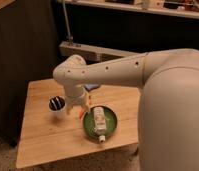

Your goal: Push the ceramic bowl across the table

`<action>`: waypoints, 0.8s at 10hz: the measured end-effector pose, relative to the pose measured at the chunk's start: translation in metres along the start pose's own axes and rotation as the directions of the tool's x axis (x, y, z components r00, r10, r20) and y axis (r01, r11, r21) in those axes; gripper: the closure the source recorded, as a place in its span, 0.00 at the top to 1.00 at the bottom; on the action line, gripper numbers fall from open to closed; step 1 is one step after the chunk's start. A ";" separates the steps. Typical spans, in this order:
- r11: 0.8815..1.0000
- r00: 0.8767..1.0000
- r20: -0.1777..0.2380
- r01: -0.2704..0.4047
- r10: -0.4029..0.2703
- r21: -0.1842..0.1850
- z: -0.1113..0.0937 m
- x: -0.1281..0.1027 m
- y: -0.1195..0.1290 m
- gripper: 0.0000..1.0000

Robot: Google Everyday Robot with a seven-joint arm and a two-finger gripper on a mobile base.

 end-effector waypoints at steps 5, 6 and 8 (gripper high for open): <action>1.000 1.000 0.000 0.000 0.000 0.000 0.000 0.000 0.000 0.65; 1.000 1.000 0.000 0.000 0.000 0.000 0.000 0.000 0.000 0.65; 1.000 1.000 0.002 -0.004 0.004 -0.005 -0.001 0.001 -0.003 0.65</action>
